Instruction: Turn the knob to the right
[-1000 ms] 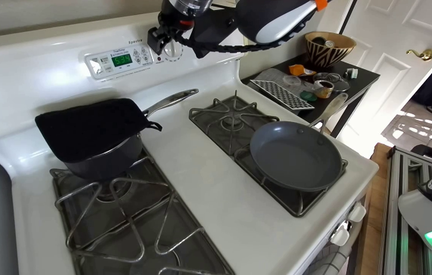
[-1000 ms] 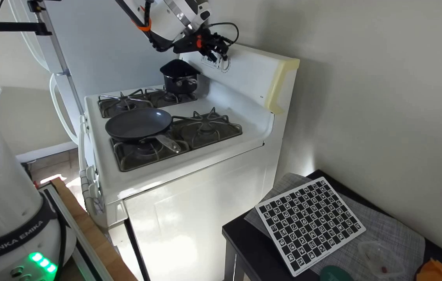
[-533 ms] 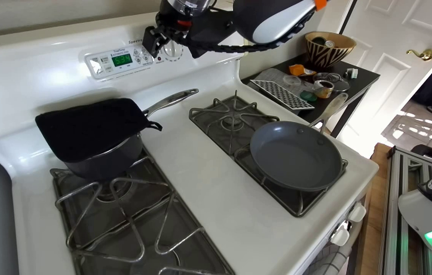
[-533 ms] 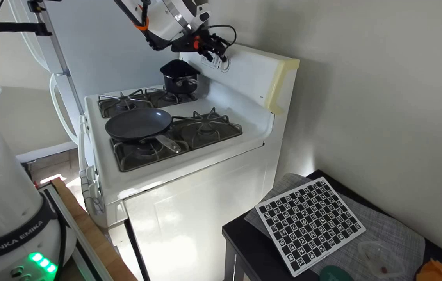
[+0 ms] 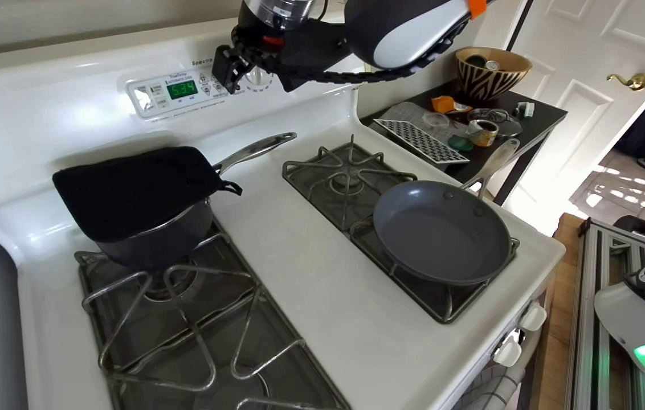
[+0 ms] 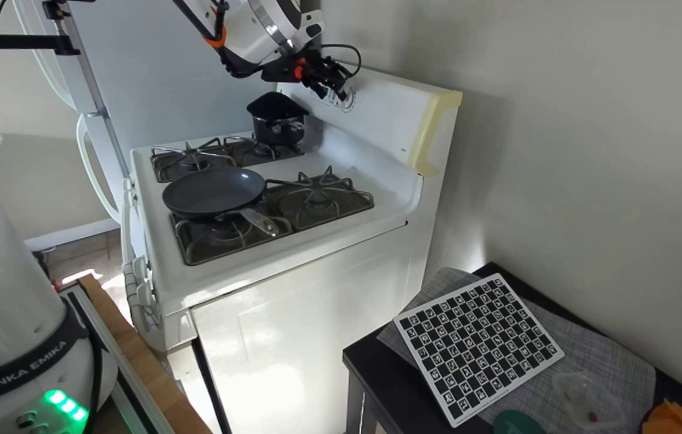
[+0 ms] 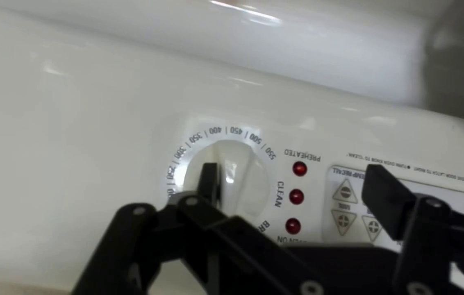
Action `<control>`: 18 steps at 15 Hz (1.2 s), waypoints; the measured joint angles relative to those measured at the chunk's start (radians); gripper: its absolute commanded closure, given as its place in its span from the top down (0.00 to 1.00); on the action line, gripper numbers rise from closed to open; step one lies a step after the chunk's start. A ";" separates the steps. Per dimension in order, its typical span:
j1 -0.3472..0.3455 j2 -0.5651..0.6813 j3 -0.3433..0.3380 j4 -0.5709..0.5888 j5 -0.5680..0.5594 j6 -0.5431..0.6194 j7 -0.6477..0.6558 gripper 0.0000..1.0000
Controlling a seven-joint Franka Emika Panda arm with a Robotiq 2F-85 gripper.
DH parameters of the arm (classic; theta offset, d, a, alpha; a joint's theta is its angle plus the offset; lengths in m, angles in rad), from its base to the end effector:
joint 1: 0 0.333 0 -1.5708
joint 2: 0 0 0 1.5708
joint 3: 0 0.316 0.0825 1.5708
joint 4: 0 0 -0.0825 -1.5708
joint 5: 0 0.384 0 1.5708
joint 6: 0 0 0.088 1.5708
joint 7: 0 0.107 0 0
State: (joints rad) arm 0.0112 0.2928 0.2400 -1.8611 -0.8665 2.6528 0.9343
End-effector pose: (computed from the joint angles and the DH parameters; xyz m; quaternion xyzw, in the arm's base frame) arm 0.6359 0.1723 0.4157 0.9374 -0.0180 0.3386 0.0789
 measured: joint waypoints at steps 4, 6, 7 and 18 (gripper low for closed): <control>-0.001 -0.008 -0.004 0.000 -0.002 -0.026 0.007 0.64; 0.000 -0.009 -0.004 0.000 -0.002 -0.027 0.007 0.48; 0.000 -0.009 -0.005 0.000 -0.003 -0.030 0.007 0.34; 0.103 -0.036 -0.127 -0.012 0.001 -0.066 0.009 0.04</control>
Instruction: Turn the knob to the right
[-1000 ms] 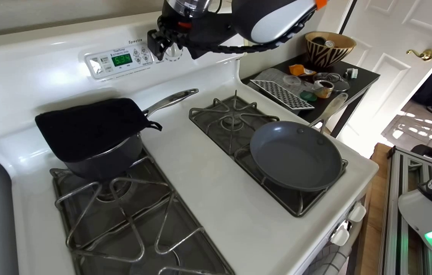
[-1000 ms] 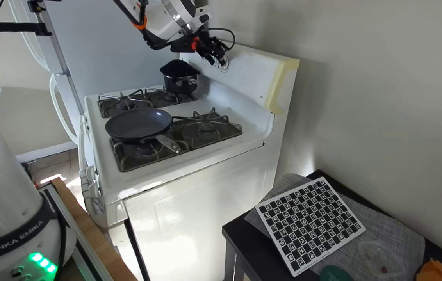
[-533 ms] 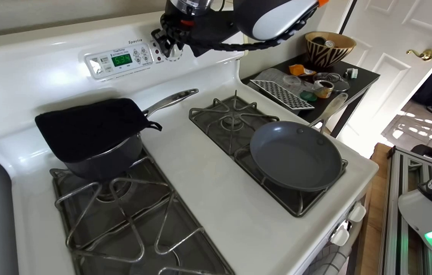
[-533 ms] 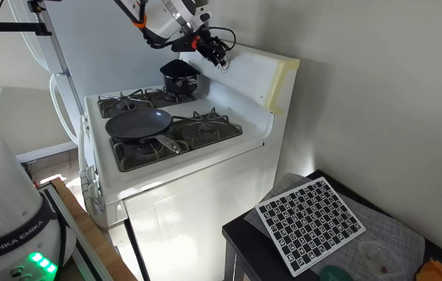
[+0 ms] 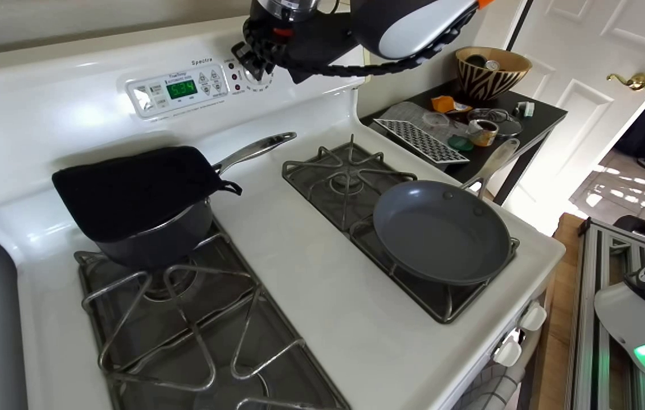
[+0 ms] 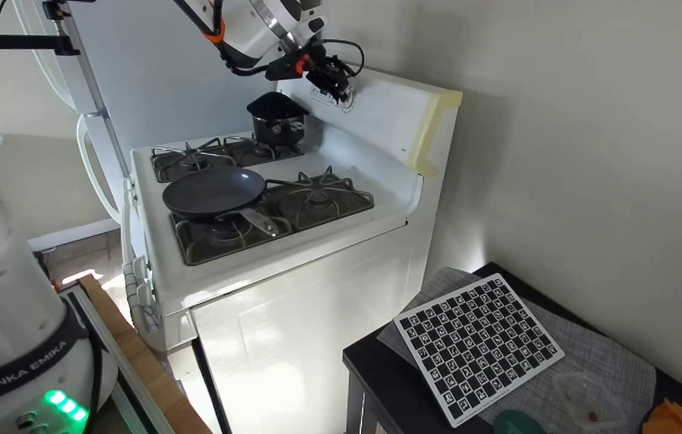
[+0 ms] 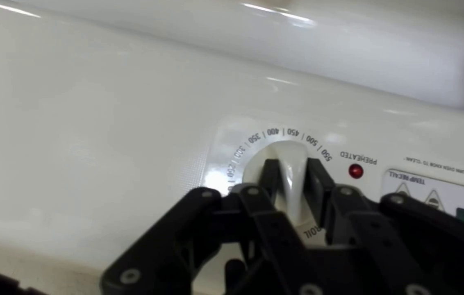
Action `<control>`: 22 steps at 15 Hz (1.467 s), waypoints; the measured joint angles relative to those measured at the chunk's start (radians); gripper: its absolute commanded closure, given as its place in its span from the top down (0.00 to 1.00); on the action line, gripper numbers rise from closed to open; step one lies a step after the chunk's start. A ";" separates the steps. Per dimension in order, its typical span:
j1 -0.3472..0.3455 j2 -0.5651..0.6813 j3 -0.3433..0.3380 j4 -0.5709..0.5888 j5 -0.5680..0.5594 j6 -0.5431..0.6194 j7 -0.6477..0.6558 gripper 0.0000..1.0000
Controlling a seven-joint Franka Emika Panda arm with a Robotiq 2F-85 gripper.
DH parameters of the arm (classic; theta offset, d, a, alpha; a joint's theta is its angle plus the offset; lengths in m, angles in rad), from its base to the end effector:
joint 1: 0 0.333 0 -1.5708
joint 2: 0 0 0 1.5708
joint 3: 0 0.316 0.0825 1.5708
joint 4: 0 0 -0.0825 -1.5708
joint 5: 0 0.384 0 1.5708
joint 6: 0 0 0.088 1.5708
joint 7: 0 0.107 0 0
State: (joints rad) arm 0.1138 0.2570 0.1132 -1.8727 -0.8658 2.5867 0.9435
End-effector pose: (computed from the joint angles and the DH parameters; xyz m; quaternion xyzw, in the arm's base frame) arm 0.6333 0.1556 0.4227 0.9348 -0.0378 0.3319 0.1207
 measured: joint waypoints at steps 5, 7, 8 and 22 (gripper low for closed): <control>0.001 -0.007 -0.012 -0.017 -0.003 0.038 0.023 0.04; -0.007 -0.014 -0.019 -0.038 -0.004 0.090 0.039 0.04; -0.013 -0.018 -0.024 -0.052 -0.005 0.127 0.049 0.04; -0.038 -0.038 -0.062 -0.128 -0.012 0.334 0.143 0.04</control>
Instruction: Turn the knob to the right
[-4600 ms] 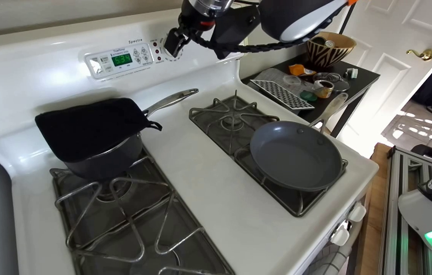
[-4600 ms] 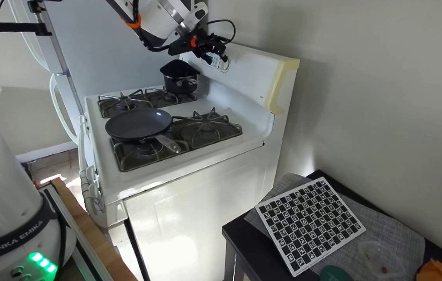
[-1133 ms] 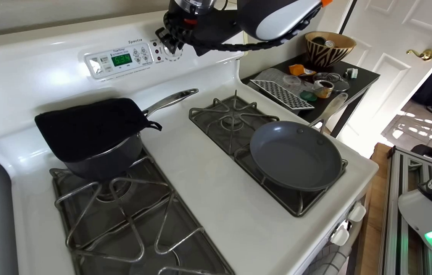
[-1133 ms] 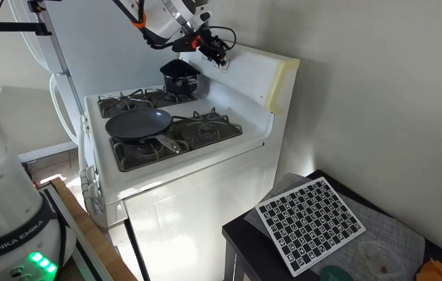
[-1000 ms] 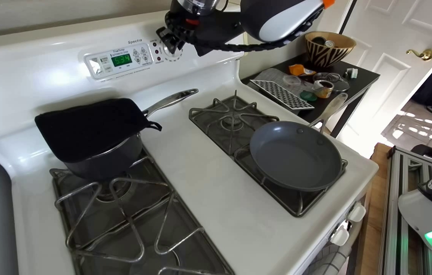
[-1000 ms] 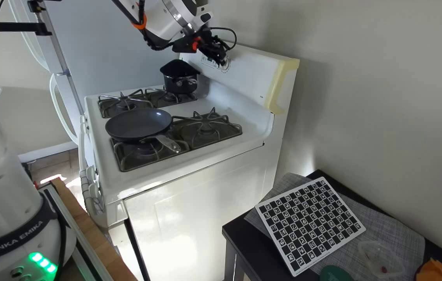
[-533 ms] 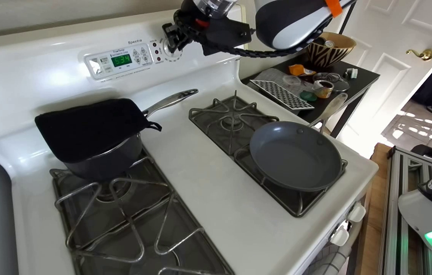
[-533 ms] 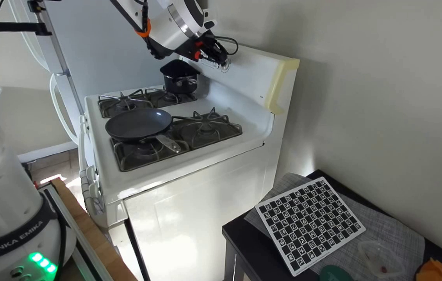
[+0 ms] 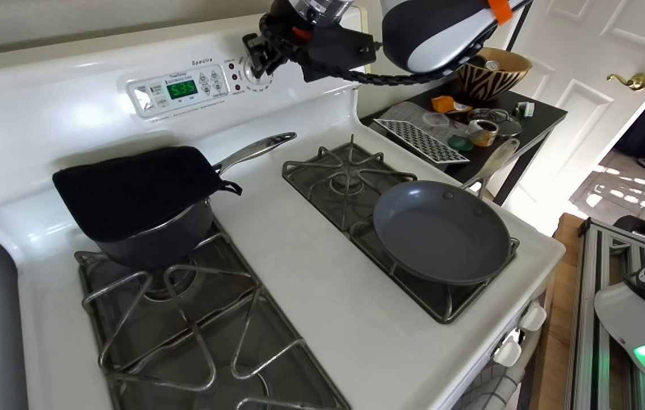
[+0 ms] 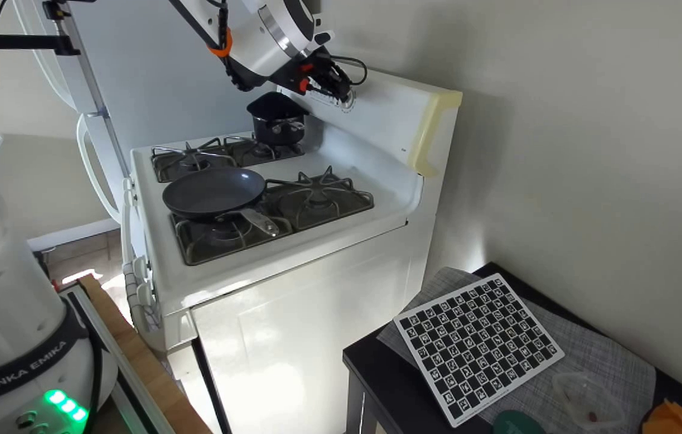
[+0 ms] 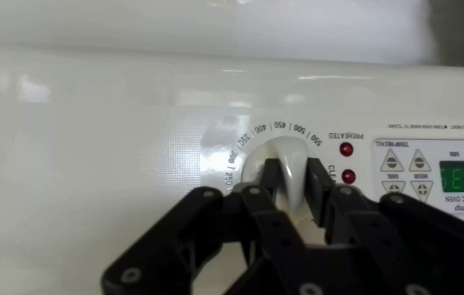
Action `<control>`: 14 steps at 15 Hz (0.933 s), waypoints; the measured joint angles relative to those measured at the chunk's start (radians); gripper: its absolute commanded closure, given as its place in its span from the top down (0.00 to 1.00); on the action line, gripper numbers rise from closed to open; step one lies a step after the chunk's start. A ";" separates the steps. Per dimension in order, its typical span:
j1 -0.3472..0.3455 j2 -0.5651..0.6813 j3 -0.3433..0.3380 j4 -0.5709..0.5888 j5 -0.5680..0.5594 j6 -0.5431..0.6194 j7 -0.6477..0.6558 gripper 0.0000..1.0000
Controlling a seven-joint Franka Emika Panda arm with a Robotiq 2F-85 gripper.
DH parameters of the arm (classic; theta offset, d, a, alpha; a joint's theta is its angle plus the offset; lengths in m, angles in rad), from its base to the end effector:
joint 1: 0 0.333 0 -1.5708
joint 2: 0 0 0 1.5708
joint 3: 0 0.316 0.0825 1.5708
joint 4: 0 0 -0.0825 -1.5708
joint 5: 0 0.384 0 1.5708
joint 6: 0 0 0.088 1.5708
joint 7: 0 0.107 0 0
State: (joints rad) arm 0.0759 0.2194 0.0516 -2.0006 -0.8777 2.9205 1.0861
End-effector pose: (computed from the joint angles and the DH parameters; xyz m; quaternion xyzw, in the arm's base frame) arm 0.6167 0.1258 0.4147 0.9195 -0.0777 0.3852 0.0068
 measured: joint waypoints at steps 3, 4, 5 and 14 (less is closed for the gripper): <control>0.004 0.000 -0.004 0.001 0.000 0.000 0.044 0.04; 0.005 0.000 -0.006 0.001 0.000 0.000 0.061 0.04; 0.006 0.000 -0.007 0.002 0.000 0.000 0.075 0.04; 0.039 0.000 -0.043 0.008 -0.032 0.003 0.279 0.04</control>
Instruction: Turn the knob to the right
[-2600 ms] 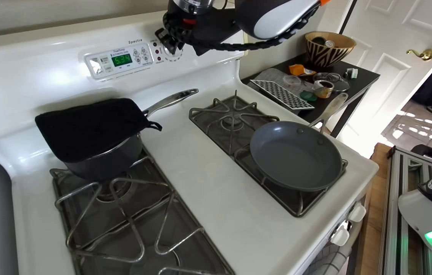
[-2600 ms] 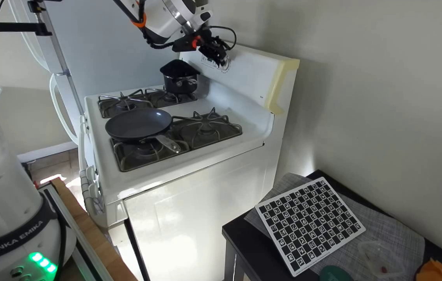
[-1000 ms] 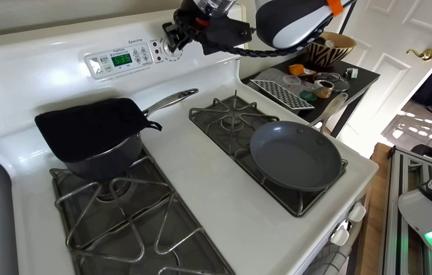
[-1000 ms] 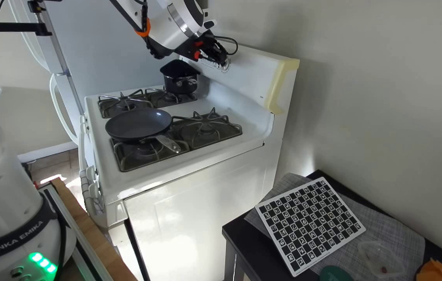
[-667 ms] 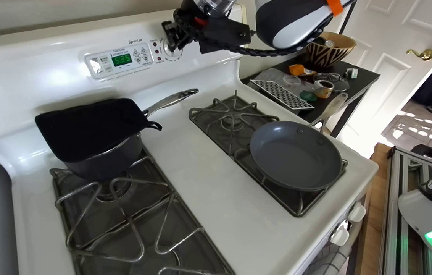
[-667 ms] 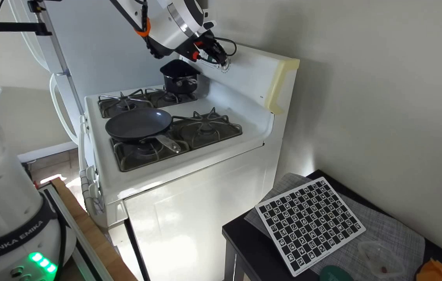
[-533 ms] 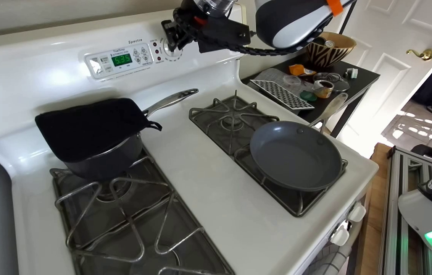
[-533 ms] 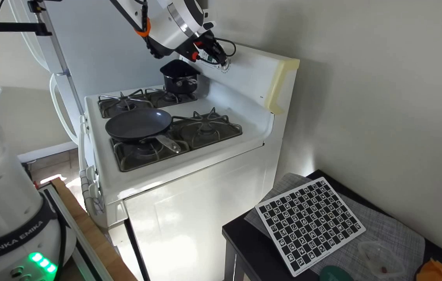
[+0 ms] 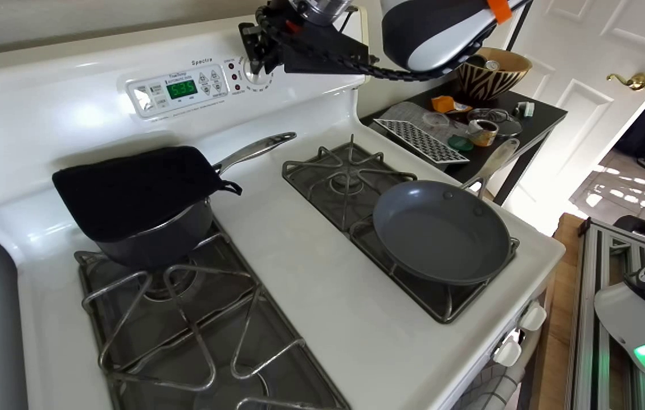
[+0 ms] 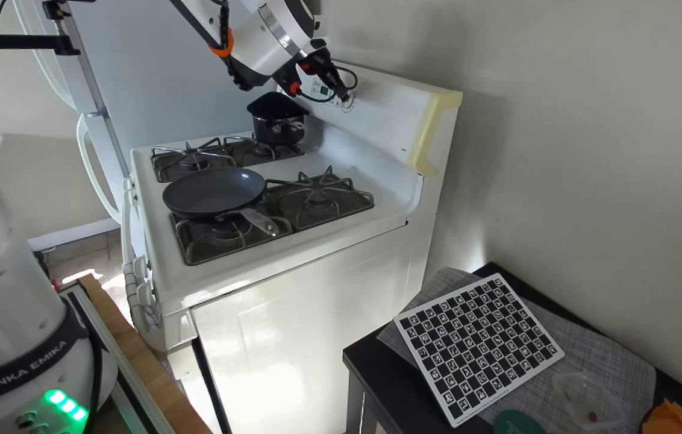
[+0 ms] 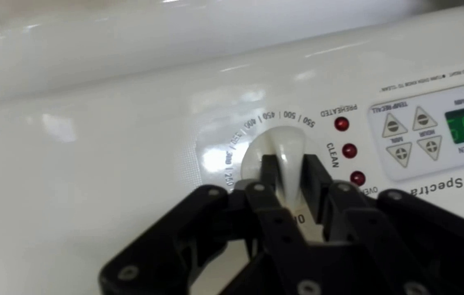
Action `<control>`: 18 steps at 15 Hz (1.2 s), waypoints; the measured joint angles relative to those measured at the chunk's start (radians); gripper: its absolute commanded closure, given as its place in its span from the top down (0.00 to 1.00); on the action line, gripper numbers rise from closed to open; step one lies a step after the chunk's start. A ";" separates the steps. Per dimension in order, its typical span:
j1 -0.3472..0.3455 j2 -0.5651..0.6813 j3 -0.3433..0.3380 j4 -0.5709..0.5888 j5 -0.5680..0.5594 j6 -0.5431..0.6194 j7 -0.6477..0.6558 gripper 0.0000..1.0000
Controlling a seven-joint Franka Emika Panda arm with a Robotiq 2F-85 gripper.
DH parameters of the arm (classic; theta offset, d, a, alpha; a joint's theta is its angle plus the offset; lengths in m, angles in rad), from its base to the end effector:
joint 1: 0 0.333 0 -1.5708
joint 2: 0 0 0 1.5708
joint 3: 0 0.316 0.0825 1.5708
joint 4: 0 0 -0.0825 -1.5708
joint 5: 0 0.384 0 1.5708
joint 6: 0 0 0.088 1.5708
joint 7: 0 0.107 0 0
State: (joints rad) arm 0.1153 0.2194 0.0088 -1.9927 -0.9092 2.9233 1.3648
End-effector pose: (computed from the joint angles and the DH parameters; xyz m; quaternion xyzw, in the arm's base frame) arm 0.6175 0.1266 0.4169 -0.8997 0.1900 -0.3913 0.0374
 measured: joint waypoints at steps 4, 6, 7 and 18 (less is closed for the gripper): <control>0.026 0.000 -0.027 0.003 -0.053 0.001 0.156 0.04; 0.037 0.000 -0.040 0.003 -0.091 0.003 0.270 0.04; 0.043 0.000 -0.046 0.003 -0.110 0.006 0.325 0.04; 0.062 -0.001 -0.084 0.004 -0.313 0.040 0.762 0.14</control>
State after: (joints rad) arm 0.1773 0.2186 -0.0748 -1.9890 -1.2223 2.9637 2.1264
